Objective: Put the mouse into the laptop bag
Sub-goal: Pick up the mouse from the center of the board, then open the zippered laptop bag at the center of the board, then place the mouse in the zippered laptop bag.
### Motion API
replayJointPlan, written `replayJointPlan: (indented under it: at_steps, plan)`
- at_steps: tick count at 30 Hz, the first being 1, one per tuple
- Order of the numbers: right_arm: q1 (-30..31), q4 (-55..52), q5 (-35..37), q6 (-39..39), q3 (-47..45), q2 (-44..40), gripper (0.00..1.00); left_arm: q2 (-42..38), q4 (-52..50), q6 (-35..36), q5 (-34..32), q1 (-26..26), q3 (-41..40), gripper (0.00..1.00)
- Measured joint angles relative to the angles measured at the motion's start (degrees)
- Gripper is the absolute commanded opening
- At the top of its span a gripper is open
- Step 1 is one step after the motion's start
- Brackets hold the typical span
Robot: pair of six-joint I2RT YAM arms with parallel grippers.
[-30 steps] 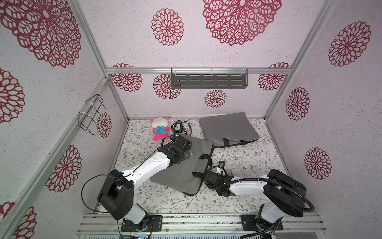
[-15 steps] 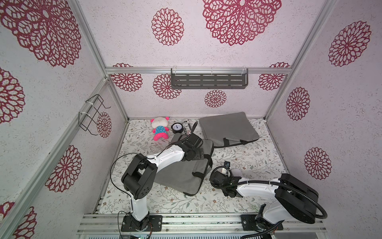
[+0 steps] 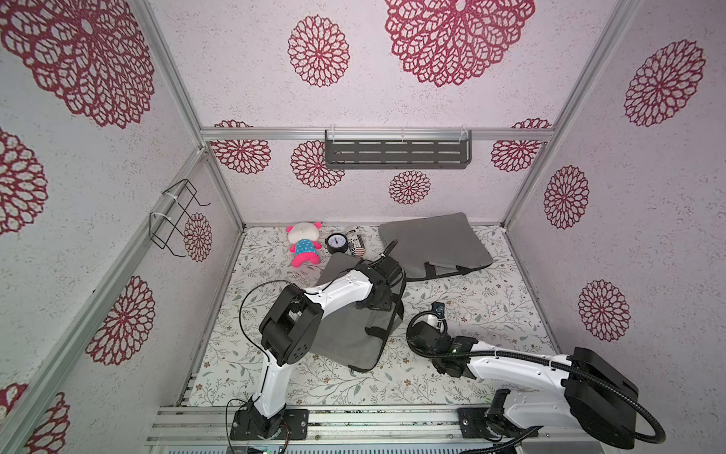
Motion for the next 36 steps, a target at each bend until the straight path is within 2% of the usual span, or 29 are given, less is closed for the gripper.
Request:
replayJointPlan:
  at_steps: [8,11,18,22,26,30,36]
  plan:
    - [-0.1,0.2,-0.8,-0.1,-0.6,-1.0,0.41,3.3,-5.0,1.4,-1.5,0.0,4.3,0.20]
    - [-0.1,0.7,-0.8,-0.1,-0.7,-2.0,0.41,3.6,-5.7,1.7,-1.9,0.0,5.1,0.01]
    - [-2.3,3.9,-1.1,-2.1,-1.0,-2.5,0.40,0.9,-7.3,0.2,-2.0,0.8,5.5,0.00]
    - [-5.9,6.1,-2.5,-3.2,-1.1,-4.7,0.37,-7.1,-8.1,-2.7,-1.8,2.7,6.1,0.00]
    - [-10.2,9.4,-5.1,-3.8,-1.3,-5.9,0.33,-14.1,-8.7,-5.0,-1.0,4.6,12.0,0.00]
    - [-13.9,13.5,-9.0,-4.0,-0.9,-2.4,0.32,-16.4,-9.2,-5.8,0.2,5.1,14.4,0.00]
    - [-17.5,17.0,-14.8,-4.0,6.1,8.4,0.33,-16.2,-8.9,-5.6,7.1,8.3,11.7,0.00]
